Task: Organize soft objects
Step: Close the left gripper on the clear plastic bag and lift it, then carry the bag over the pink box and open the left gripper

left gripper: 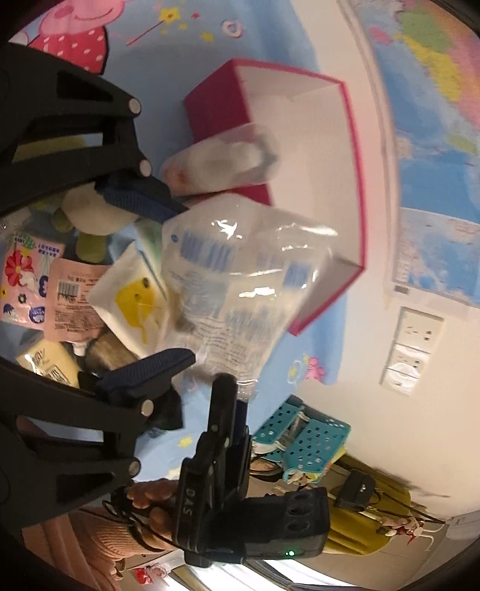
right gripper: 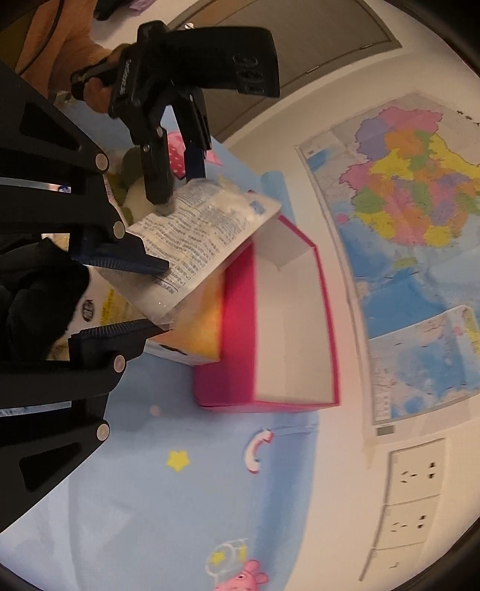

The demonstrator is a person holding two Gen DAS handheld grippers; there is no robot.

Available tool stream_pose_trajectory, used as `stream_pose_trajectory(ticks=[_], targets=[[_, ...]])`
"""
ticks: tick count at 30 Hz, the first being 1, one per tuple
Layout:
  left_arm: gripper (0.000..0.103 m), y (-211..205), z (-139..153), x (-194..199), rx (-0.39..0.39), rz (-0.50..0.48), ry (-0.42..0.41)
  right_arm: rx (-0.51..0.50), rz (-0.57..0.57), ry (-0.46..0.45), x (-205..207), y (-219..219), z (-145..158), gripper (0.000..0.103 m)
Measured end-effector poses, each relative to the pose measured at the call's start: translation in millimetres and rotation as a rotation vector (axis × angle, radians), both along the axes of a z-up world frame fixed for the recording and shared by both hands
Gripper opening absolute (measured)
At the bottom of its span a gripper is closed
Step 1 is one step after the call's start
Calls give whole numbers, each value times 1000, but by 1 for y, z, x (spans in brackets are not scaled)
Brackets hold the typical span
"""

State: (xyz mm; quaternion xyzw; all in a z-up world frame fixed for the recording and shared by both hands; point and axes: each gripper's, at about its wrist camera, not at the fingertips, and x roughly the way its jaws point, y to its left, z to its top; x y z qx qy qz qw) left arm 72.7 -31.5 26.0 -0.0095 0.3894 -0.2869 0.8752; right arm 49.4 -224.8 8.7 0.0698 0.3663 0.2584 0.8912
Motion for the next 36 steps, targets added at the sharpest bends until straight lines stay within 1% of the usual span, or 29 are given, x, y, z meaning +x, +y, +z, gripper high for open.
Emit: stream_pose_trajectory(ticks=[2, 5, 7, 12, 15, 17, 19, 24, 25, 30, 33, 36], targets=[[70, 2, 12, 3, -13, 5, -15, -7, 2, -23, 5, -2, 11, 19], [70, 9, 34, 15, -22, 31, -50, 3, 19, -58, 17, 2, 31, 17], [70, 13, 43, 24, -16, 52, -54, -2, 18, -76, 27, 6, 40, 17], [70, 27, 58, 48, -6, 100, -53, 10, 40, -116, 49, 18, 56, 17], [70, 34, 63, 66, -6, 121, -44, 6, 53, -122, 69, 27, 59, 17], [70, 40, 61, 78, 4, 146, -31, 7, 67, -103, 82, 34, 58, 17], [70, 45, 54, 91, 8, 160, -1, -1, 72, -79, 95, 40, 54, 17], [70, 57, 25, 119, -2, 205, 118, -15, 74, -5, 124, 52, 33, 17], [70, 59, 20, 124, 1, 216, 139, -14, 75, 22, 131, 54, 27, 17], [70, 61, -4, 141, 54, 264, 225, -33, 30, 112, 157, 60, 5, 20], [70, 66, -7, 145, 62, 289, 237, -58, -10, 141, 167, 62, -3, 26], [70, 71, -3, 146, 54, 305, 226, -64, -16, 148, 170, 63, -6, 33]])
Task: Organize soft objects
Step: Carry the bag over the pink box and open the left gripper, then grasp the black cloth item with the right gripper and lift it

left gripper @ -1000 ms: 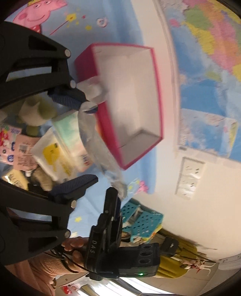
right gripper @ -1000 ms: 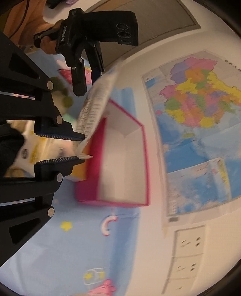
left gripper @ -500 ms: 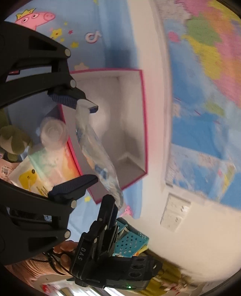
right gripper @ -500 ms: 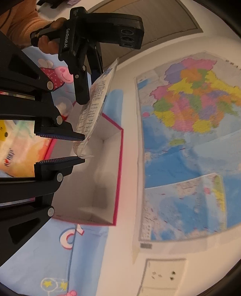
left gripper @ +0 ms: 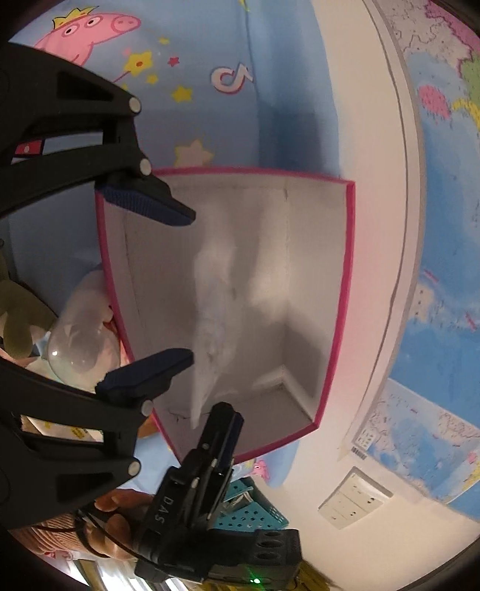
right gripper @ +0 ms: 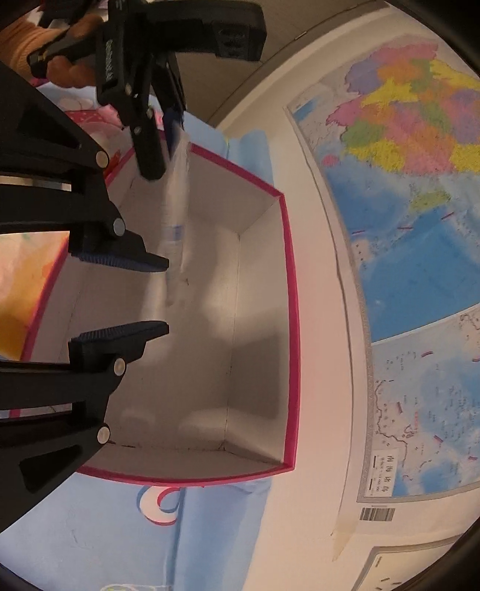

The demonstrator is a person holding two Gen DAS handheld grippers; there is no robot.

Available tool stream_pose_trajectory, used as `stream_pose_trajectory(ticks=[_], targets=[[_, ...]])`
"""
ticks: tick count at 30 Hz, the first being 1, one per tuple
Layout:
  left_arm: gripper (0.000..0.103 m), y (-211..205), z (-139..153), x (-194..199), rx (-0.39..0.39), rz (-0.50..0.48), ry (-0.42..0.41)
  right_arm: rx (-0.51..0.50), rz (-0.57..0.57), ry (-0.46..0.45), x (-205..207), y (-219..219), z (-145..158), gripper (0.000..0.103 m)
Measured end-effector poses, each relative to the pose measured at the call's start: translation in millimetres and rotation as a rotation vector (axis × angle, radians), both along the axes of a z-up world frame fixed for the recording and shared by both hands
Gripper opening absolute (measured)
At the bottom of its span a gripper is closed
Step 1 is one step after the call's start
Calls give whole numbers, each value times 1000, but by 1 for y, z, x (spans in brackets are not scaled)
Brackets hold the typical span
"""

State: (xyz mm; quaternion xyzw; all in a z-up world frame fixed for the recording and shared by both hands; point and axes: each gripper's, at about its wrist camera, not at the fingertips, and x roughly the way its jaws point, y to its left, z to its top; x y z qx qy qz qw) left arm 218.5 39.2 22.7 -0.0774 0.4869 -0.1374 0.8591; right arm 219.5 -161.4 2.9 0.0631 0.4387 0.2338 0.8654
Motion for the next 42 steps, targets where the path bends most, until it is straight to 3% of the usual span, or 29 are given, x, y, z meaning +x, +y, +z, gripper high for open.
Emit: stream_pose_trajectory(ticks=[9, 11, 16, 20, 24, 30, 35, 42], targets=[[70, 10, 5, -9, 46, 49, -55, -1, 24, -15, -15, -4, -1, 39], [70, 12, 6, -8, 35, 59, -56, 7, 32, -22, -22, -6, 0, 44], [70, 11, 17, -17, 94, 91, -137, 5, 51, -60, -37, -6, 6, 49], [70, 12, 26, -28, 77, 76, -177, 18, 53, -60, -44, -9, 7, 50], [70, 11, 36, -54, 46, 13, -240, 59, 39, -63, -56, -22, 13, 52], [78, -5, 47, -108, 5, -138, -333, 89, 53, -118, -95, -40, 33, 68], [78, -28, 38, -140, -31, -260, -329, 80, 81, -118, -135, -58, 34, 72], [78, -69, 8, -178, -51, -423, -277, -25, 109, -49, -191, -75, 6, 73]])
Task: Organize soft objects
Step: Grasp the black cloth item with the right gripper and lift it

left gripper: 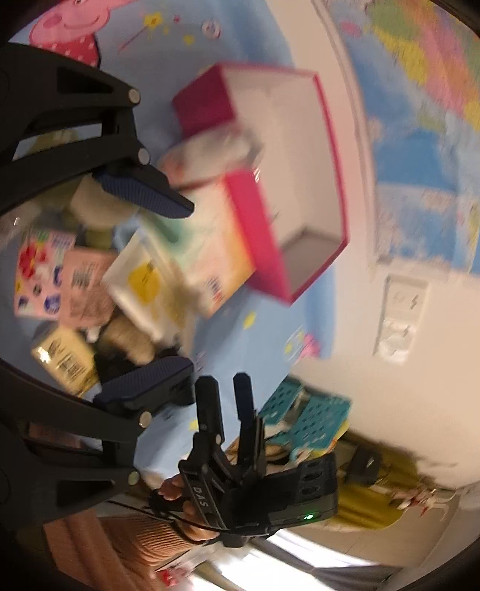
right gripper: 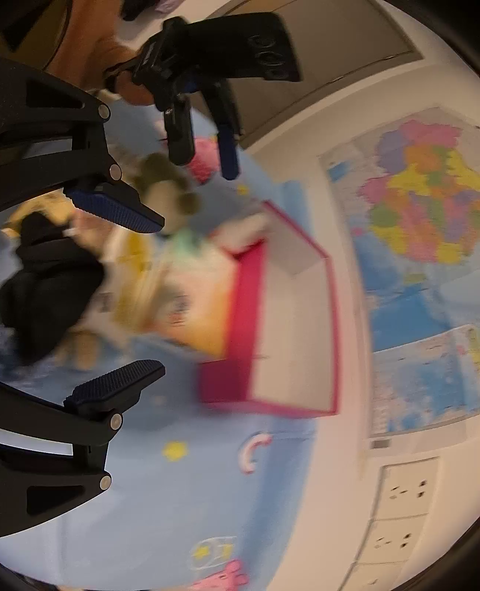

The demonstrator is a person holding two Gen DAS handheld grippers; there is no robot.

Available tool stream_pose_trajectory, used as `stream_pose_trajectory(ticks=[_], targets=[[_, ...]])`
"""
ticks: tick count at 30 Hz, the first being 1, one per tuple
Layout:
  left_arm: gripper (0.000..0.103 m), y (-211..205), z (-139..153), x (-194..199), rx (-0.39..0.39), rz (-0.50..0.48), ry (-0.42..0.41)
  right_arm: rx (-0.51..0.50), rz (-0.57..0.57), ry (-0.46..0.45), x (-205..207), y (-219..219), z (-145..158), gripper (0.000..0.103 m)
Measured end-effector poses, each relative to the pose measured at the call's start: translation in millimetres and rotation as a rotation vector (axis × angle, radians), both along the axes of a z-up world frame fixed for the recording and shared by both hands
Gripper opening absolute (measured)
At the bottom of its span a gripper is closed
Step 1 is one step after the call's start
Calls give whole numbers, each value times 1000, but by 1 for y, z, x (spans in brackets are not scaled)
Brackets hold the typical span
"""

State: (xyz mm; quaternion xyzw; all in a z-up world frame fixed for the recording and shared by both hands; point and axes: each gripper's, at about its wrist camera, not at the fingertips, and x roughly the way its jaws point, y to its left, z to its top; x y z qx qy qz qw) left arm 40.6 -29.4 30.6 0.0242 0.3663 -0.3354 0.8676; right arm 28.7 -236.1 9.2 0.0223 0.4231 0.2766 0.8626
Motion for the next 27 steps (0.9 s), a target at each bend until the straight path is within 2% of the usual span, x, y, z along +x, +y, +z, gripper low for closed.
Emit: stream_pose_trajectory(ticks=[6, 14, 15, 17, 18, 19, 20, 27], targets=[[78, -24, -24, -19, 9, -75, 63, -37, 11, 66, -18, -2, -26, 73], [78, -38, -47, -34, 37, -114, 130, -27, 22, 68, -22, 1, -39, 71], [78, -39, -48, -36, 34, -123, 139, -28, 22, 66, -22, 1, -39, 69], [78, -42, -51, -40, 30, -138, 147, -28, 28, 67, -24, 1, -39, 50], [78, -45, -52, -42, 28, -147, 151, -30, 30, 62, -25, 1, -39, 44], [78, -48, -53, -43, 26, -157, 158, -37, 29, 56, -26, 2, -40, 32], [78, -52, -55, -44, 24, -171, 166, -39, 31, 52, -27, 2, -40, 26], [78, -67, -67, -38, 6, -213, 222, 31, 7, 33, -35, -9, -29, 15]])
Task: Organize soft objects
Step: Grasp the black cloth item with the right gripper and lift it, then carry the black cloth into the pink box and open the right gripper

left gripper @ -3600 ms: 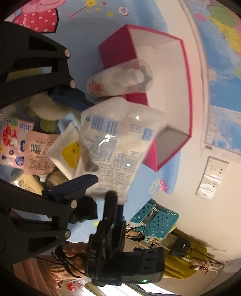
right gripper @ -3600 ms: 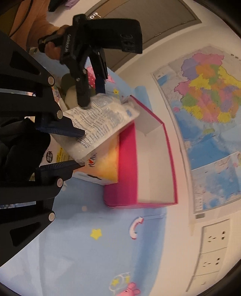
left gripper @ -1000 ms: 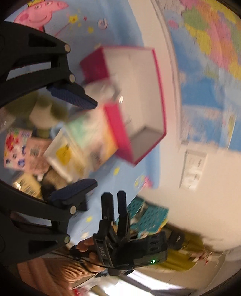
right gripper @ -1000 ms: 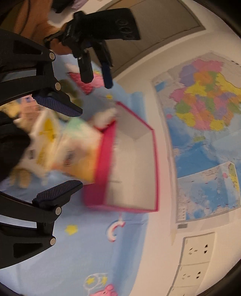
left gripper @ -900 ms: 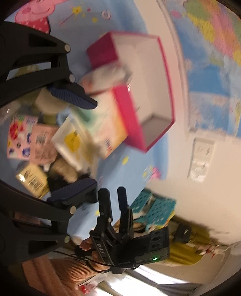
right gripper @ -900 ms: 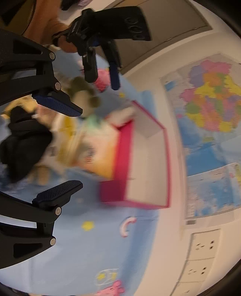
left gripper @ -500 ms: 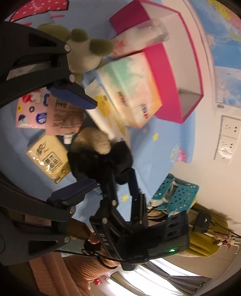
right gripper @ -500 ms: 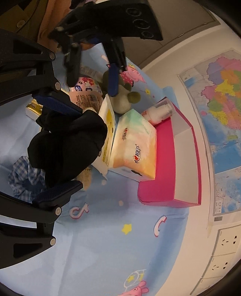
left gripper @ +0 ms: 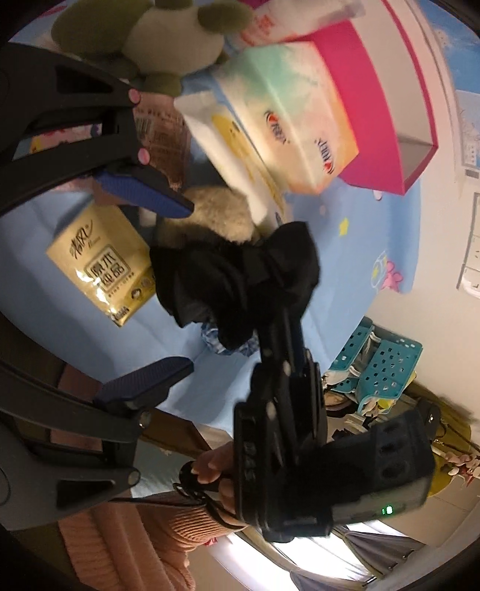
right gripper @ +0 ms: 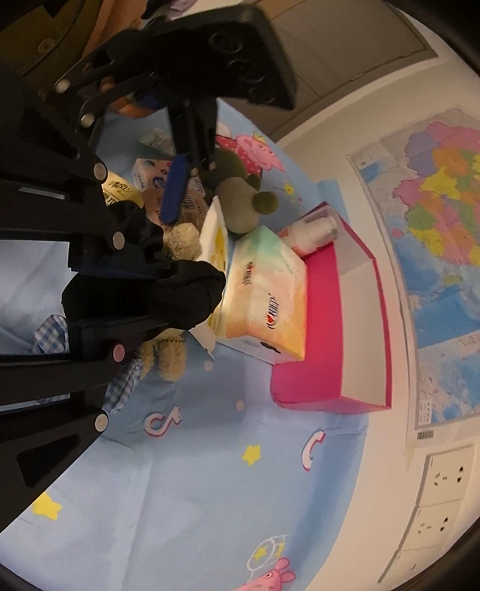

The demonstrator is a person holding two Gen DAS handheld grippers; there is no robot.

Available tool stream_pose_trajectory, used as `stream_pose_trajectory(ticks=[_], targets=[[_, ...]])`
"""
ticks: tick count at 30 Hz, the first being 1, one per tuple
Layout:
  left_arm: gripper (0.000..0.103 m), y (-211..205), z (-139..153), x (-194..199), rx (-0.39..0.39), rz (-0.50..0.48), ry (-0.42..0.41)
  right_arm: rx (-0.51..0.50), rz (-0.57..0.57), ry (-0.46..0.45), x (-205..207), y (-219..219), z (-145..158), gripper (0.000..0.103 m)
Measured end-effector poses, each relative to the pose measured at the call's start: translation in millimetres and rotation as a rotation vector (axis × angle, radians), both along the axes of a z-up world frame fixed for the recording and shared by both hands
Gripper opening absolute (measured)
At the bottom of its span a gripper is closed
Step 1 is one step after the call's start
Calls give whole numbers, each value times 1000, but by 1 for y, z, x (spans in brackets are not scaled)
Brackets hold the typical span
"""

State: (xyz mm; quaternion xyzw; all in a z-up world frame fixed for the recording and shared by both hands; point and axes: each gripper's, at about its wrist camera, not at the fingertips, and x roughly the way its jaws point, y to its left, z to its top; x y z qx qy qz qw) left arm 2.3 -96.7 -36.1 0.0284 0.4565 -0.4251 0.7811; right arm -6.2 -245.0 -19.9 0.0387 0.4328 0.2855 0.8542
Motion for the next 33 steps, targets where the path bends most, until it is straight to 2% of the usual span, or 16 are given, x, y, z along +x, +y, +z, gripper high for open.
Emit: stream_pose_trajectory(ticks=[2, 5, 7, 9, 14, 19, 23, 28, 33], targets=[[76, 0, 1, 2, -28, -2, 10, 25, -5, -9, -3, -2, 6, 13], [61, -2, 4, 4, -52, -4, 12, 37, -8, -22, -4, -1, 13, 12], [58, 0, 8, 8, -58, 10, 7, 57, -3, -37, -4, 0, 21, 12], [50, 3, 13, 10, -67, 18, -1, 64, -1, -58, -4, 1, 29, 12], [43, 4, 36, 22, -89, 39, -65, 97, 19, -127, 1, 7, 57, 12], [42, 9, 67, 41, -91, 83, -148, 102, 26, -214, 20, 14, 87, 12], [41, 13, 84, 65, -96, 130, -178, 102, 18, -257, 47, 17, 103, 12], [40, 25, 102, 98, -97, 189, -183, 114, -12, -275, 85, 19, 113, 12], [40, 29, 108, 131, -97, 245, -153, 111, -34, -270, 121, 23, 116, 12]])
